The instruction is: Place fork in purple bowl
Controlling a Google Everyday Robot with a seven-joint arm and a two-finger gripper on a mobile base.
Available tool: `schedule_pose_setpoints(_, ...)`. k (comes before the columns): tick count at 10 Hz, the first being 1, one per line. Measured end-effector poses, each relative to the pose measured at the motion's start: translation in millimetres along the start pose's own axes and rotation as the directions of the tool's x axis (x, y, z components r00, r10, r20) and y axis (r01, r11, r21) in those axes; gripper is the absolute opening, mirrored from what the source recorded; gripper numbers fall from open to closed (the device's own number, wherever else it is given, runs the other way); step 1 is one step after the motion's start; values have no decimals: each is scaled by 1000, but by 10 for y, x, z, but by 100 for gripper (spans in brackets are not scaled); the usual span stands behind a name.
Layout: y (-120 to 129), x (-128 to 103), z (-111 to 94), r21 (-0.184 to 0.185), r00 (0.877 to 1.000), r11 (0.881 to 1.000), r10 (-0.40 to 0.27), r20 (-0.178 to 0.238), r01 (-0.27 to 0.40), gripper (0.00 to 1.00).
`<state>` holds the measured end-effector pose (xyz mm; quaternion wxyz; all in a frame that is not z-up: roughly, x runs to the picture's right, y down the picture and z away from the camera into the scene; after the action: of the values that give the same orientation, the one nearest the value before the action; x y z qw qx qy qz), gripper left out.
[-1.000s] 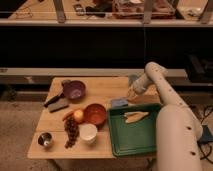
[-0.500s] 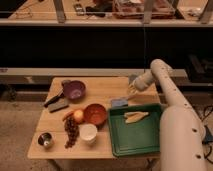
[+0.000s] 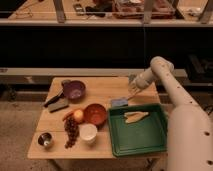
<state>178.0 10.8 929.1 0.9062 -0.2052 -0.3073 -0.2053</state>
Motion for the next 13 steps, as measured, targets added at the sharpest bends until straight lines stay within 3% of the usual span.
schedule_pose_setpoints(3,236,64,178,-101,995,991,76,-68,-83,49)
schedule_pose_setpoints(6,396,76,282,-161,990,979,116,-75,-127,76)
schedule_pose_setpoints(8,475,72,343,-226,990,964,129,-59,-139,80)
schedule_pose_setpoints(13,434,74,312,-239,991,963,115,-66,-127,80)
